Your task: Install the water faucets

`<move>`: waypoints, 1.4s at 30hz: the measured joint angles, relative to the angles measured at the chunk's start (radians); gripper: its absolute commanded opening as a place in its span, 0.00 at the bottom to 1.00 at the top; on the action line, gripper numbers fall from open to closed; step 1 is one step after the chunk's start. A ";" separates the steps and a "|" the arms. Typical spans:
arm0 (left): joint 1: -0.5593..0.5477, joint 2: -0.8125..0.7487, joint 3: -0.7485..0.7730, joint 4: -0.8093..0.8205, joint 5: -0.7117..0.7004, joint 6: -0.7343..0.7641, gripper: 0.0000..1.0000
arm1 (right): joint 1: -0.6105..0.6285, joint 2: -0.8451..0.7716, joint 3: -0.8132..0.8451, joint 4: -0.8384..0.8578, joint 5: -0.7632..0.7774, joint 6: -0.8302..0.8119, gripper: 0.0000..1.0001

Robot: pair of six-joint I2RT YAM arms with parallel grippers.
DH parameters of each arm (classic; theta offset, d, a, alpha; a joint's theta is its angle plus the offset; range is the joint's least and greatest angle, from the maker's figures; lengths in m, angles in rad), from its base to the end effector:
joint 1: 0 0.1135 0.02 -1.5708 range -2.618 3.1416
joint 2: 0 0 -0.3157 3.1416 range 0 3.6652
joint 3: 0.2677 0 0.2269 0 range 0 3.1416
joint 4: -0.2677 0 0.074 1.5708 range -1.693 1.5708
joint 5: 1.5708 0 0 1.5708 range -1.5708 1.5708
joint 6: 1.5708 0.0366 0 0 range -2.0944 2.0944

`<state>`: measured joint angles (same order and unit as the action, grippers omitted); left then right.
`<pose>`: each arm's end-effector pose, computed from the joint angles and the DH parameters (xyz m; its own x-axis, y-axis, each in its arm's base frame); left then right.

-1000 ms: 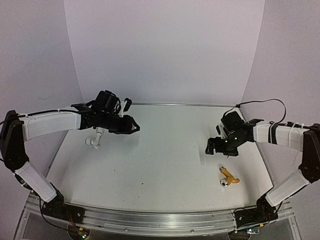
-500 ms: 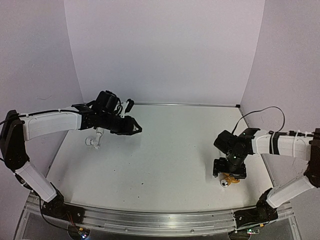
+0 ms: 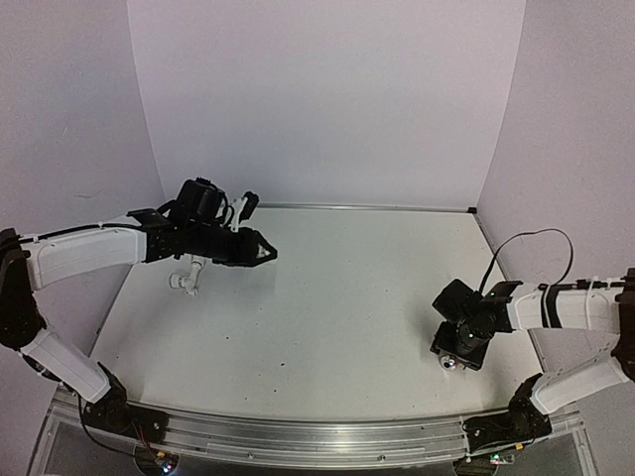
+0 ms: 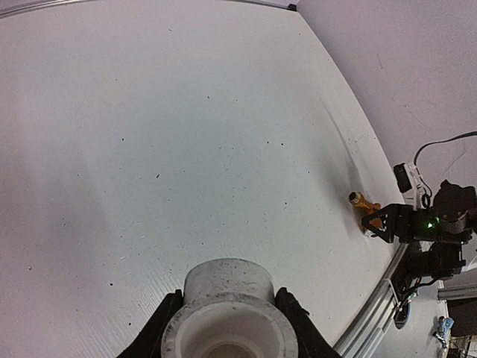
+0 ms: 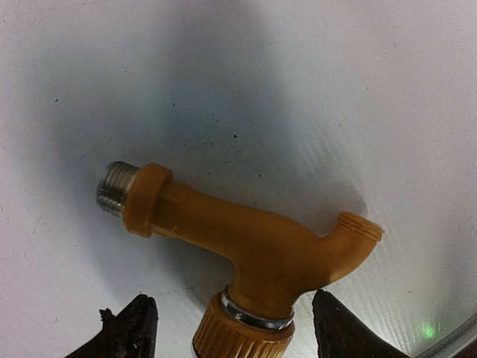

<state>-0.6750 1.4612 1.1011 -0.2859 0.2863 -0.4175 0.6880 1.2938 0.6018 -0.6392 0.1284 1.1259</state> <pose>0.2266 -0.1946 0.3407 -0.7441 0.0973 -0.6610 0.5183 0.7083 -0.4792 0.1317 0.1022 0.2166 -0.8702 0.4435 -0.2144 0.4165 0.8948 0.1607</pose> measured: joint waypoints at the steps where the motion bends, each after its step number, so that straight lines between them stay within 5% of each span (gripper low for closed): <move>1: 0.000 -0.003 -0.002 0.001 0.000 0.000 0.00 | 0.001 0.014 0.000 0.012 -0.003 -0.001 0.61; 7: 0.000 -0.016 -0.018 0.007 -0.002 -0.002 0.00 | 0.022 0.108 0.007 0.080 -0.001 -0.039 0.33; 16: -0.001 0.140 0.005 -0.059 -0.079 -0.021 0.00 | 0.159 0.419 0.307 0.225 -0.057 -0.322 0.23; 22: -0.002 0.311 0.024 -0.227 -0.212 -0.048 0.03 | 0.192 0.455 0.333 0.340 -0.146 -0.422 0.22; 25: -0.008 0.327 0.025 -0.277 -0.273 -0.059 0.16 | 0.191 0.460 0.332 0.367 -0.171 -0.449 0.22; 29: -0.016 0.378 0.049 -0.311 -0.300 -0.063 0.50 | 0.191 0.461 0.325 0.399 -0.193 -0.478 0.22; 36: -0.021 0.391 0.084 -0.335 -0.308 -0.056 0.68 | 0.191 0.460 0.322 0.417 -0.216 -0.529 0.13; 42: -0.020 0.233 0.131 -0.367 -0.294 -0.056 0.77 | 0.191 0.447 0.312 0.451 -0.228 -0.617 0.08</move>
<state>-0.6952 1.6939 1.2324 -0.6529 -0.0074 -0.4732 0.8787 1.7412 0.9142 -0.1883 -0.0994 0.5087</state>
